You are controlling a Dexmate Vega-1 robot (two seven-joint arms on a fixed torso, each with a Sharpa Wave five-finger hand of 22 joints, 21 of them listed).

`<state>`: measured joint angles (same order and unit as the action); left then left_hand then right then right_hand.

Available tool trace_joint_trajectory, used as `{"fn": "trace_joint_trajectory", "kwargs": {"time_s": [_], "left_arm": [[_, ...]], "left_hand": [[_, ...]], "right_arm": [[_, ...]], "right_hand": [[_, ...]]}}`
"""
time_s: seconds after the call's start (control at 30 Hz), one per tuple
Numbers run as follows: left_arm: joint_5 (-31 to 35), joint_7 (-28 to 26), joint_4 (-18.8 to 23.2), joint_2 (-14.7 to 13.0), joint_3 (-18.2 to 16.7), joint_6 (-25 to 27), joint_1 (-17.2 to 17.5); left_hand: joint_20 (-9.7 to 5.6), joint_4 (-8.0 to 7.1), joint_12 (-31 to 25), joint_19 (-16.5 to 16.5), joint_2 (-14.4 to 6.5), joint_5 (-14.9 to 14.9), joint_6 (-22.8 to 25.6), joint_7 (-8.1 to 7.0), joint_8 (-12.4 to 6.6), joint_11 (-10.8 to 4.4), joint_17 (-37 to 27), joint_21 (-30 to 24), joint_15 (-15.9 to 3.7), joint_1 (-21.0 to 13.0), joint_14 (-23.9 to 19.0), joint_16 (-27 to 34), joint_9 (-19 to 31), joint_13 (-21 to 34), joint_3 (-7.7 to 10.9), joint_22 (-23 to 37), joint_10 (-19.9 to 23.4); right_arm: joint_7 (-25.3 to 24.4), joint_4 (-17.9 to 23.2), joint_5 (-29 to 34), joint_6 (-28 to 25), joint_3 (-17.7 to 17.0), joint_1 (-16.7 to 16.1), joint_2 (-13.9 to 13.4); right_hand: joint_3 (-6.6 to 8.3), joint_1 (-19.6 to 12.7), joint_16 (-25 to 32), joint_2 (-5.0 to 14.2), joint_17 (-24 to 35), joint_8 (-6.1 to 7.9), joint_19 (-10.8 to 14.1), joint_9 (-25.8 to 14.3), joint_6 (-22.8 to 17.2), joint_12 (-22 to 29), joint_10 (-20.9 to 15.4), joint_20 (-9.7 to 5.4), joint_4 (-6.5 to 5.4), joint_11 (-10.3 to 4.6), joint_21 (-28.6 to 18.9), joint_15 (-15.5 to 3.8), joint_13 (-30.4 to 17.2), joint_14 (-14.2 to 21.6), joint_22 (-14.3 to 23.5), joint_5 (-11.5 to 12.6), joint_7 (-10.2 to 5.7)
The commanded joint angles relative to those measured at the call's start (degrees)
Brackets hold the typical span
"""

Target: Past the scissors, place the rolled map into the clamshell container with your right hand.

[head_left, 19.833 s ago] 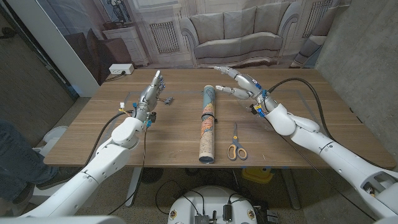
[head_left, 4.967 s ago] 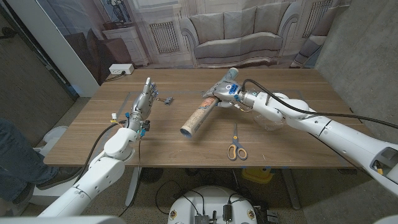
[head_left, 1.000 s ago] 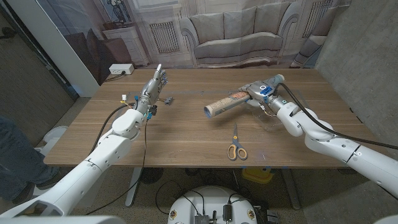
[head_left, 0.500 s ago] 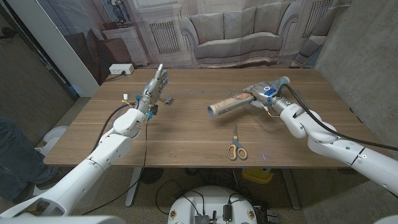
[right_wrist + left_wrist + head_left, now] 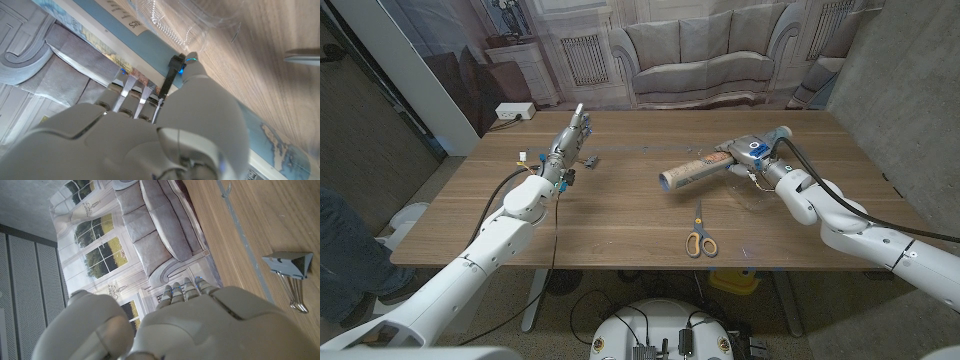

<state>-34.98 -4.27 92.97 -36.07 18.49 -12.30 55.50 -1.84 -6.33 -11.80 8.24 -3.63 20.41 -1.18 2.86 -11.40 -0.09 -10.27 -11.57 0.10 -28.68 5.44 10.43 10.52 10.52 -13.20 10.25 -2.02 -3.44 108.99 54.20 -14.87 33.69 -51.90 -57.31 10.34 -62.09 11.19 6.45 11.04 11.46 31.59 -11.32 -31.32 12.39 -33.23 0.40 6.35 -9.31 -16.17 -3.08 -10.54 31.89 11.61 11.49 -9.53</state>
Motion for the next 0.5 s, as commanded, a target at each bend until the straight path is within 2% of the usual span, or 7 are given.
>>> {"fn": "trace_joint_trajectory", "kwargs": {"time_s": [0.03,0.5], "left_arm": [[0.5,-0.7,0.9,0.1,0.5,0.6,0.3],[0.6,-1.6,2.1,-0.4,0.1,1.0,1.3]], "left_hand": [[-0.24,0.06,0.2,0.6,-0.2,0.2,0.3,-0.11,0.16,-0.34,-0.2,-0.1,0.04,-0.2,0.3,0.3,0.2,0.3,-0.35,0.3,-0.2],[-0.21,0.07,0.2,0.6,-0.2,0.2,0.3,-0.09,0.15,-0.33,-0.2,-0.1,0.04,-0.2,0.3,0.3,0.2,0.3,-0.47,0.3,-0.2]], "right_arm": [[-0.2,0.6,-0.9,-1.0,-0.8,-1.8,-1.4],[0.0,-0.6,-1.3,-0.9,-0.4,-1.0,-1.0]], "right_hand": [[0.09,-0.9,-0.2,1.32,0.2,0.09,3.6,-0.1,-0.2,-0.1,-0.2,-12.56,-0.13,0.02,-0.4,-9.66,-0.1,0.2,0.2,0.0,-0.02],[-0.52,0.1,-0.3,0.76,0.1,-0.05,3.3,-0.1,0.1,-0.3,0.3,-12.50,-0.52,0.29,-0.2,-9.36,-0.1,-0.2,0.1,-0.1,0.23]]}}
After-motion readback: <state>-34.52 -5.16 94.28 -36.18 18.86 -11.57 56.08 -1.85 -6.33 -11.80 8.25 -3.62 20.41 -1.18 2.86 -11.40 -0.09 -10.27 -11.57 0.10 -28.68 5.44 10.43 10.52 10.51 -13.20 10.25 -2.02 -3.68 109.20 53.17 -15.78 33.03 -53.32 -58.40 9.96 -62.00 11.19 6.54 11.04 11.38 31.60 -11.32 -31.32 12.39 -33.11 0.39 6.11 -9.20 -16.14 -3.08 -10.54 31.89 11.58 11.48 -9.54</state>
